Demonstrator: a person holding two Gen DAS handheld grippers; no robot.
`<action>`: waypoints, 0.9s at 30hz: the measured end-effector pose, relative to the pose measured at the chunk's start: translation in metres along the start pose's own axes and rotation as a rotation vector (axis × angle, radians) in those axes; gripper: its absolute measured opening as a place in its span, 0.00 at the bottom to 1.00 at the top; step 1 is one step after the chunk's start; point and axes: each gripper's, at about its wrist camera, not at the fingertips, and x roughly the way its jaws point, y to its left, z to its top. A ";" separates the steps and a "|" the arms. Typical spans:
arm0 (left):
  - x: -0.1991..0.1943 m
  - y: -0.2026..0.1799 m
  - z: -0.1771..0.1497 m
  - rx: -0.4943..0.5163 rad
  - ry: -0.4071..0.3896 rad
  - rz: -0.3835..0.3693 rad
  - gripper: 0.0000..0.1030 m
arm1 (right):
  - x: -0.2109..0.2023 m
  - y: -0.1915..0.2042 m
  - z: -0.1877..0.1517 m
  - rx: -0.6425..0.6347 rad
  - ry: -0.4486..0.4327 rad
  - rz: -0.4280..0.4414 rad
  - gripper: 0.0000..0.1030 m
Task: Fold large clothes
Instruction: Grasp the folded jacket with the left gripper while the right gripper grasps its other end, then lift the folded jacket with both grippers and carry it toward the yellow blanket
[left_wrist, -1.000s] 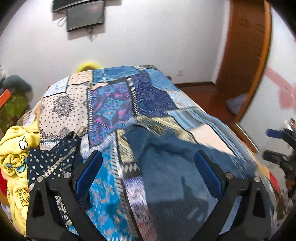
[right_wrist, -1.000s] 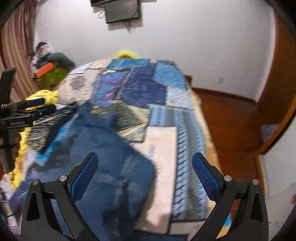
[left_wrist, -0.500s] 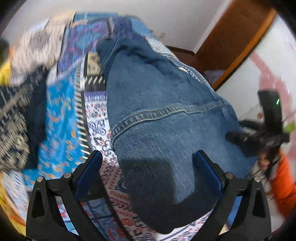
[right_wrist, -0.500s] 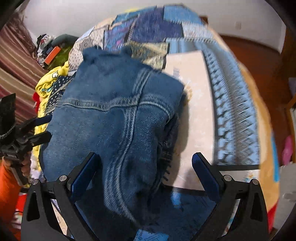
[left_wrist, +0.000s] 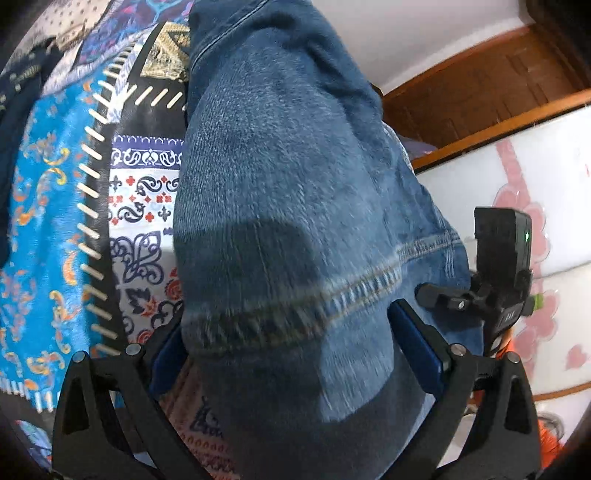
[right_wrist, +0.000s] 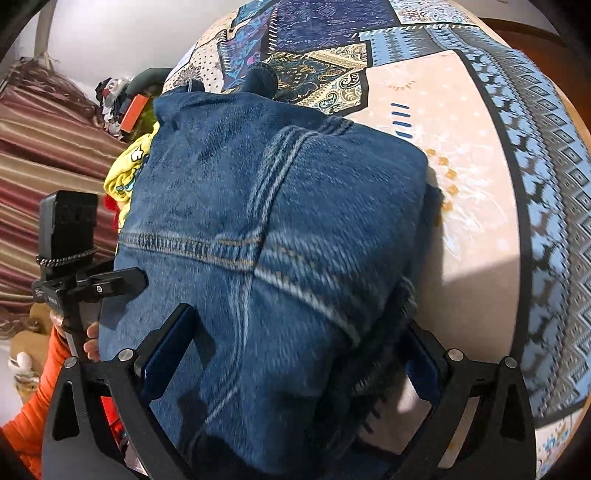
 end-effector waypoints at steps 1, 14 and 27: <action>0.001 0.000 0.001 0.003 -0.009 -0.003 0.97 | 0.001 -0.001 0.001 0.008 -0.007 0.000 0.98; -0.026 -0.033 -0.019 0.135 -0.150 0.089 0.58 | -0.011 0.001 -0.001 0.045 -0.056 0.010 0.46; -0.146 -0.062 -0.037 0.241 -0.367 0.074 0.45 | -0.048 0.106 0.015 -0.149 -0.207 -0.050 0.36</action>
